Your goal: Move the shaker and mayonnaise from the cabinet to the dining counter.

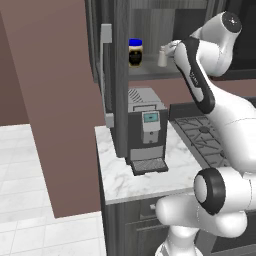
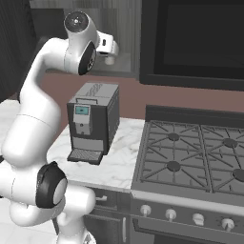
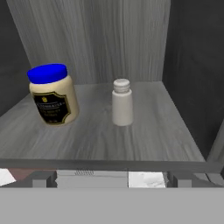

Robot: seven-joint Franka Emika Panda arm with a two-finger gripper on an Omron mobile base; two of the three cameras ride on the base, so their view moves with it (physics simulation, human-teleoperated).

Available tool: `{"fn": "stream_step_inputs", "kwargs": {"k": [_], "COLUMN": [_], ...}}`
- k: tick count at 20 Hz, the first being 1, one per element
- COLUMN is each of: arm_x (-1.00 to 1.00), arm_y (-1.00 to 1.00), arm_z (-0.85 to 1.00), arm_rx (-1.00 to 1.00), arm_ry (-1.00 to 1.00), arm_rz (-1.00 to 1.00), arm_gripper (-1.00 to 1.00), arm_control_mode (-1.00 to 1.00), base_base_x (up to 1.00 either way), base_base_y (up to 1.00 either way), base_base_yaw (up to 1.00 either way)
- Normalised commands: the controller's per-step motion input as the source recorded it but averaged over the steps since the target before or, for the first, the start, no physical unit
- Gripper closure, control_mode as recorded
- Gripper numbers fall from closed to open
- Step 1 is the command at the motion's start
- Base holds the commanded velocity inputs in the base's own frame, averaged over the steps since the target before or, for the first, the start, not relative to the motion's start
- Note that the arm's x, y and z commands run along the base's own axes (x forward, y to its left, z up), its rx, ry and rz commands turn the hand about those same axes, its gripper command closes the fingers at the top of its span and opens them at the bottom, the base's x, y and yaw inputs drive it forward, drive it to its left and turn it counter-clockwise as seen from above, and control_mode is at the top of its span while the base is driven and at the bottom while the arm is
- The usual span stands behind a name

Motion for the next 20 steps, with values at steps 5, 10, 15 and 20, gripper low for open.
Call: {"fn": "stream_step_inputs", "kwargs": {"k": [5,10,15,20], "arm_x": [0.38,0.38,0.35,0.27], "arm_y": [0.0,0.0,0.0,0.0], "arm_z": [-0.06,-0.08,-0.01,-0.03], "arm_rx": [0.0,0.0,0.0,0.0], "arm_ry": [0.0,0.01,0.01,0.0], "arm_rz": [0.0,0.0,0.0,0.0], "arm_gripper": [-1.0,-1.0,-1.0,-1.0], "arm_control_mode": [-1.0,-1.0,-1.0,-1.0], "base_base_x": [0.0,0.0,0.0,0.0], "base_base_y": [0.0,0.0,0.0,0.0], "base_base_yaw": [0.0,0.0,0.0,0.0]}}
